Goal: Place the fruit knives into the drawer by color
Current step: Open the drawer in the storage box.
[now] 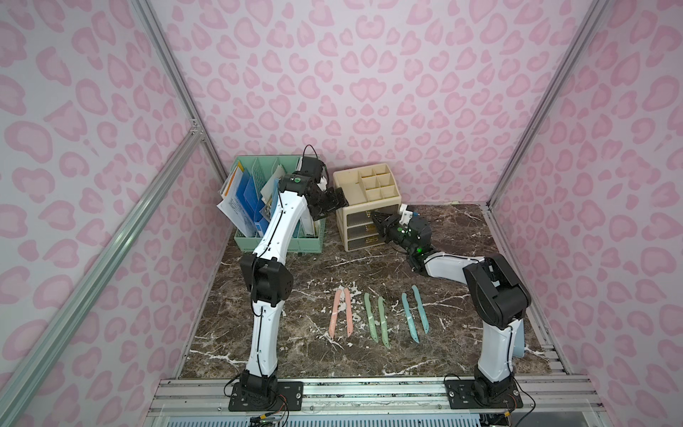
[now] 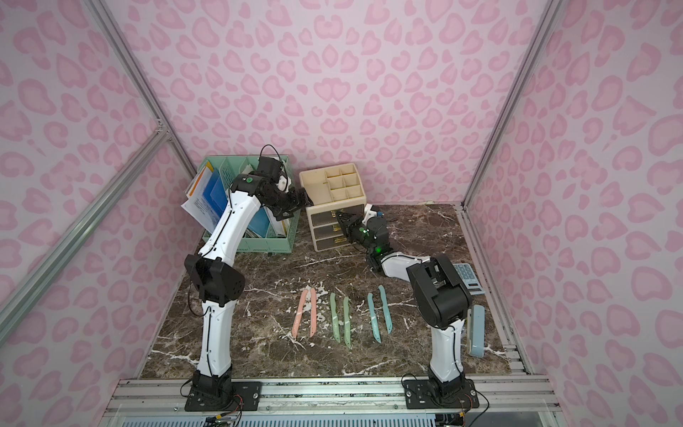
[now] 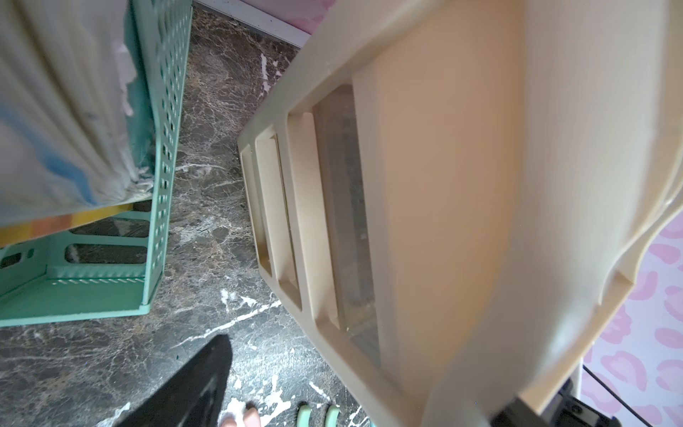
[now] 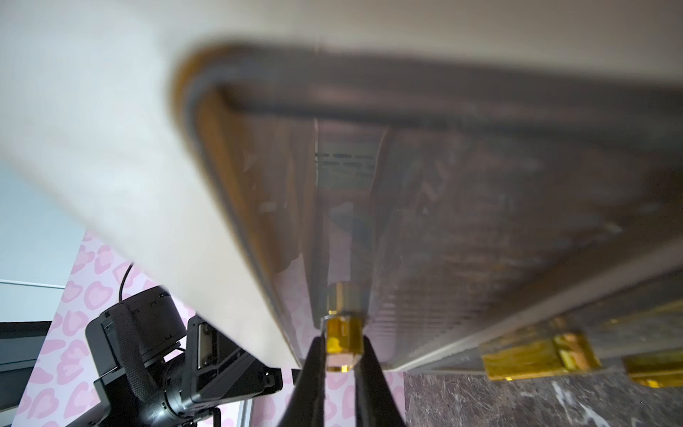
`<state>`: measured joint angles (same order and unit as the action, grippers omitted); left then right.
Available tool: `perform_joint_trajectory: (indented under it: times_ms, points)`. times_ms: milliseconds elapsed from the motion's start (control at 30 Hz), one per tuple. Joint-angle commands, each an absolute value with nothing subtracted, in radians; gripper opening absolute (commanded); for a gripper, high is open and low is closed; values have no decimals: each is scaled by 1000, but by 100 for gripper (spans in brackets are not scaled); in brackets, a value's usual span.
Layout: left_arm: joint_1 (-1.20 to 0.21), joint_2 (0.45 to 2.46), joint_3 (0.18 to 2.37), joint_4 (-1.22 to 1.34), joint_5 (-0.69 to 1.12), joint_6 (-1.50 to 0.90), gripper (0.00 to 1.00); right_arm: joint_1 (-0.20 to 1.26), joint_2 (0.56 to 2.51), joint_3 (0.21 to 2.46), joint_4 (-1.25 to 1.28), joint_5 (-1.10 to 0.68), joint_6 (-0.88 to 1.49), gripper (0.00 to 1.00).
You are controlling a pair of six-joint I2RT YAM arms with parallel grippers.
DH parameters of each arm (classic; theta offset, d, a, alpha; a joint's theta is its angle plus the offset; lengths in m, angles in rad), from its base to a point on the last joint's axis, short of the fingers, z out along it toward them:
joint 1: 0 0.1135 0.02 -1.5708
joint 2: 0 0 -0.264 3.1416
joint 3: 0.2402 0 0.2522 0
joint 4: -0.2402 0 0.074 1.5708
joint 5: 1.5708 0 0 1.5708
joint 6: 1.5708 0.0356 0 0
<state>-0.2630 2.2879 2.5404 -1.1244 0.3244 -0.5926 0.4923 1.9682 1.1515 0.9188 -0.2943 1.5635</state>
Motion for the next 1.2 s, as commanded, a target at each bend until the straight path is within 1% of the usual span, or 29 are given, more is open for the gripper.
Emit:
perform_joint_trajectory:
  times_ms: [0,167,767,1167]
  points:
    - [-262,2296,2549,-1144,336,-572,88,488,1971,1163,958,-293,1541,13]
    - [-257,2302,2551,-1138,337,-574,88,485,1967,1156,961,-295,1543,12]
    - [-240,2322,2571,-1134,347,-581,87,483,1883,1064,962,-311,1558,10]
    - [-236,2338,2597,-1142,349,-577,88,492,1793,928,1003,-304,1595,10]
